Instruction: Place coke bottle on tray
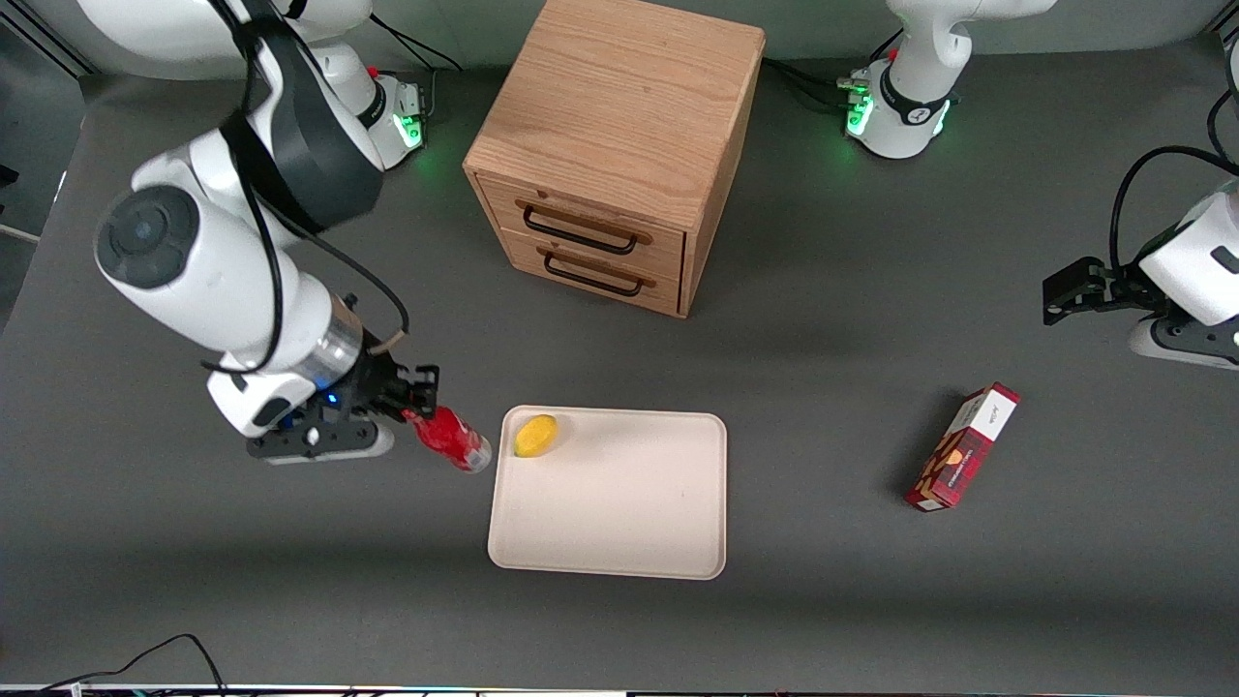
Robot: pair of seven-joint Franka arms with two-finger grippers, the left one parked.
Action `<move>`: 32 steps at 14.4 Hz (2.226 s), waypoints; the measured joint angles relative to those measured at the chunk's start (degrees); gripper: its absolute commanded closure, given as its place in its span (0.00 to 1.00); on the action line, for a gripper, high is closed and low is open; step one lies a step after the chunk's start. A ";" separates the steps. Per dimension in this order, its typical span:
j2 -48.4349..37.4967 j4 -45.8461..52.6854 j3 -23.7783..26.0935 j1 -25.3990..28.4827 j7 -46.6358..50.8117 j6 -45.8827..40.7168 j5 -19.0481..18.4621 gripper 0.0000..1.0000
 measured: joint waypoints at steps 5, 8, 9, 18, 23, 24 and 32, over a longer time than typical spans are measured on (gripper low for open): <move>8.41 1.42 -0.95 2.92 -2.59 8.34 -0.03 1.00; 12.58 2.92 -3.96 5.13 -2.80 10.36 -0.05 1.00; 13.46 3.28 -4.46 5.28 -2.95 11.25 -0.05 1.00; 17.85 4.43 -5.40 6.94 -3.47 12.35 -2.75 0.72; 18.01 4.65 -6.90 8.47 -3.36 12.35 -2.76 0.02; 18.01 4.65 -7.04 8.46 -3.33 12.35 -2.76 0.00; 11.90 4.65 -7.62 5.86 -3.06 6.63 -2.75 0.00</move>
